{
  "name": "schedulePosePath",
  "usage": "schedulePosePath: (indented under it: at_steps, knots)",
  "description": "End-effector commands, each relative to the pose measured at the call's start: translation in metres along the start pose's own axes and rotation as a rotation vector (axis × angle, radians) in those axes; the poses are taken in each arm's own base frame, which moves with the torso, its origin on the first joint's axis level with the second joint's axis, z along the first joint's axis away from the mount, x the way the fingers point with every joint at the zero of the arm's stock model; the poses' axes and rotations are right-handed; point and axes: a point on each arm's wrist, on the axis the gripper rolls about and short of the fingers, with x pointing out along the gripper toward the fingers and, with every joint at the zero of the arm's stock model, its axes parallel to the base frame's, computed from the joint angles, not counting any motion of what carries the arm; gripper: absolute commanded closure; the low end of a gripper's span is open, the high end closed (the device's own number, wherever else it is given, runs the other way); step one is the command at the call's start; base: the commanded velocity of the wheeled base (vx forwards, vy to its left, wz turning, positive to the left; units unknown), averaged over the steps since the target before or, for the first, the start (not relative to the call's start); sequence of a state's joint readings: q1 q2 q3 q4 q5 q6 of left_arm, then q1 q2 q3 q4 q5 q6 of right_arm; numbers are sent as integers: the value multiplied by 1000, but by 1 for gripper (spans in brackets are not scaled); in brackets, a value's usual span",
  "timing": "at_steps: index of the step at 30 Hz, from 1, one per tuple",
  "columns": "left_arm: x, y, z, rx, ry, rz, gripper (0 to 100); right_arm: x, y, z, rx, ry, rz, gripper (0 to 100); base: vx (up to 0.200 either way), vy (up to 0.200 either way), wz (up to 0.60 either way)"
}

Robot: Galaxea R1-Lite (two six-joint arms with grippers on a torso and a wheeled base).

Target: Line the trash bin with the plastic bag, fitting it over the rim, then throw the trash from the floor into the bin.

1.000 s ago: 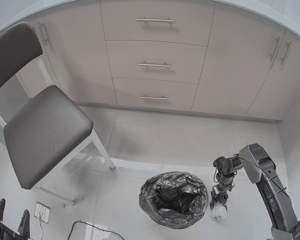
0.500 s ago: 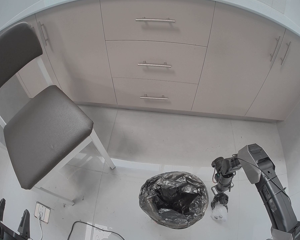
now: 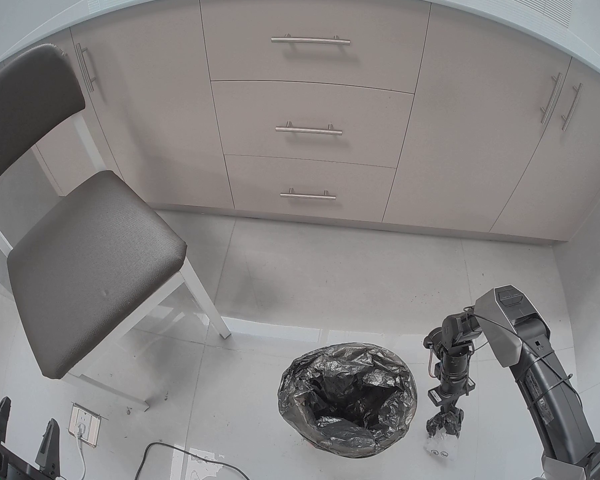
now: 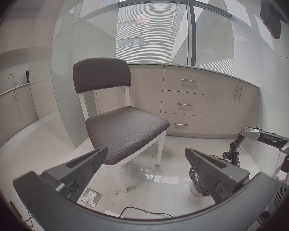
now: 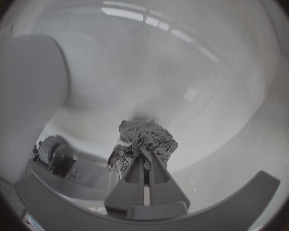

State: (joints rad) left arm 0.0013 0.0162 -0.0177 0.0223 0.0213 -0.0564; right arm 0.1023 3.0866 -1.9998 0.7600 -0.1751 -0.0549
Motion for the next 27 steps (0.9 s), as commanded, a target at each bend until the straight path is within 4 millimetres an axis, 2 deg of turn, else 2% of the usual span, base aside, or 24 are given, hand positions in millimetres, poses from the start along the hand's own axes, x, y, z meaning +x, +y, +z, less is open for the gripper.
schedulePosePath:
  at_steps: [1,5,8,18,19,24,26,27]
  knots:
    - [0,0,-2,0,-2,0,0,-12,0,-19,22,179,47,100,0,0,0]
    - [0,0,-2,0,-1,0,0,-9,1,-34,-11,334,56,100,0,0,0]
    - [0,0,-2,0,-1,0,0,-30,-1,-38,-11,352,55,100,0,0,0]
    - [0,0,-2,0,-2,0,0,-64,-2,-44,-12,363,65,100,0,0,0]
    - [0,0,-2,0,-2,0,0,-79,-4,-44,1,328,73,100,0,0,0]
    - [0,0,-2,13,-4,0,0,-118,-3,-46,19,246,81,100,0,0,0]
    - [0,0,-2,13,-4,0,0,-128,-3,-49,18,237,80,100,0,0,0]
    - [0,0,-2,13,-4,-1,0,-141,-2,-52,12,225,78,100,0,0,0]
